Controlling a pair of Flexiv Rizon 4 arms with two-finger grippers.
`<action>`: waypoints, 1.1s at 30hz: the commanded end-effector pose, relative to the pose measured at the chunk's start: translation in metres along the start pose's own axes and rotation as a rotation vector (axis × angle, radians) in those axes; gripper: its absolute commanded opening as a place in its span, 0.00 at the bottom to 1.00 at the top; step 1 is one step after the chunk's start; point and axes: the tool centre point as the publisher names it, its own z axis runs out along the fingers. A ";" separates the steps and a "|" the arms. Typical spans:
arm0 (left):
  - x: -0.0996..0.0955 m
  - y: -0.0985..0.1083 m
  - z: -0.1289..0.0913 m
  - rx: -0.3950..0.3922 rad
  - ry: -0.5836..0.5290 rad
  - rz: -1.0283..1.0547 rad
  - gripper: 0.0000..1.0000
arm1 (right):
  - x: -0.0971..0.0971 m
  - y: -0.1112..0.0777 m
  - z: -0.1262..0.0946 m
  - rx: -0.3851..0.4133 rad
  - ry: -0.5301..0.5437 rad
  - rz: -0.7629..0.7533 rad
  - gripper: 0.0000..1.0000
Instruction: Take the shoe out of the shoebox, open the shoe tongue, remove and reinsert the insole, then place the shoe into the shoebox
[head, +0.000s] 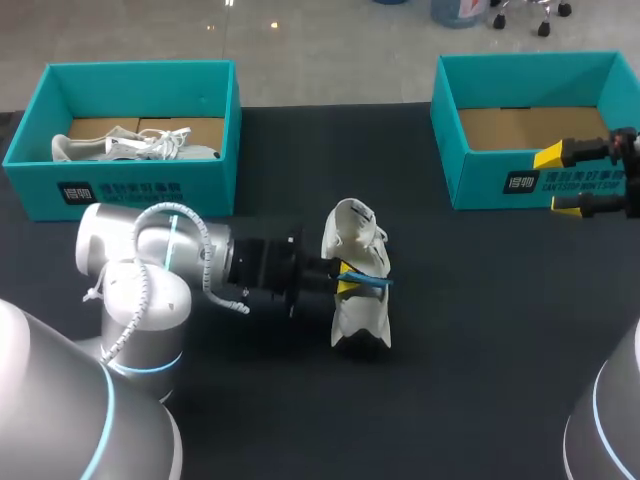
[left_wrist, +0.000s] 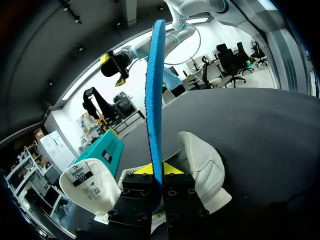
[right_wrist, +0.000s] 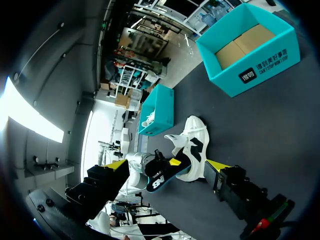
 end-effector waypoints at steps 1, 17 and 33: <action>0.002 -0.007 0.000 -0.005 -0.005 0.002 0.31 | 0.000 -0.001 0.000 0.000 -0.005 0.002 1.00; 0.009 -0.027 -0.014 -0.005 -0.029 0.029 0.09 | 0.000 -0.001 0.000 0.000 -0.005 0.002 1.00; -0.005 -0.002 0.000 -0.021 -0.019 -0.018 0.00 | 0.000 -0.001 0.000 0.000 -0.005 0.002 1.00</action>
